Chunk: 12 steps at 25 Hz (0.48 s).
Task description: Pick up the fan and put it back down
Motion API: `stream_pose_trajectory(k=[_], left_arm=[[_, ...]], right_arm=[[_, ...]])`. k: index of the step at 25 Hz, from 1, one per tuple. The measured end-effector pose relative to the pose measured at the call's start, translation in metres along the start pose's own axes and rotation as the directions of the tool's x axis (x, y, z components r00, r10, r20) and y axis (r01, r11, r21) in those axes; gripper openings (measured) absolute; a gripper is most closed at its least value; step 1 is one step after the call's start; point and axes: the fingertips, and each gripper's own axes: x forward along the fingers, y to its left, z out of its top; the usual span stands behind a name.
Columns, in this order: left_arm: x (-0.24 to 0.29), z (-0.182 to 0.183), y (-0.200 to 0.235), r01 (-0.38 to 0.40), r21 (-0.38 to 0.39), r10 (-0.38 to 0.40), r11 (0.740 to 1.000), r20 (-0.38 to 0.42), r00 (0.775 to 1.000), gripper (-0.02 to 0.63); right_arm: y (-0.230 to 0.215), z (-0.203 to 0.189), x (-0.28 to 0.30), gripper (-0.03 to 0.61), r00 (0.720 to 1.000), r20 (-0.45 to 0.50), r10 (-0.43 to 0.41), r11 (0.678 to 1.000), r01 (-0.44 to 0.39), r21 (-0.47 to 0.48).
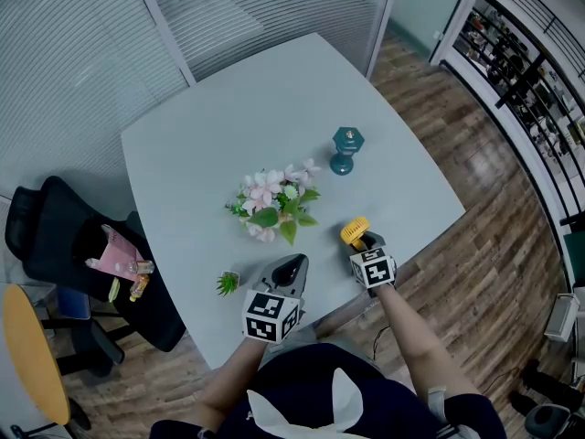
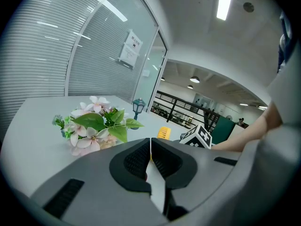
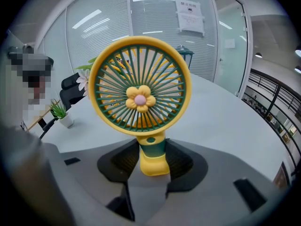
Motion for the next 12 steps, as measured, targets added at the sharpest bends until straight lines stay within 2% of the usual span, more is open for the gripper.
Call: stream_pose_trajectory(k=[12], left_arm=[[-0.0030, -0.0011, -0.0017, -0.004, 0.002, 0.004, 1.000, 0.006, 1.000, 0.026]], right_arm=[[0.0044, 0.0040, -0.0053, 0.165, 1.000, 0.021, -0.003, 1.000, 0.003, -0.022]])
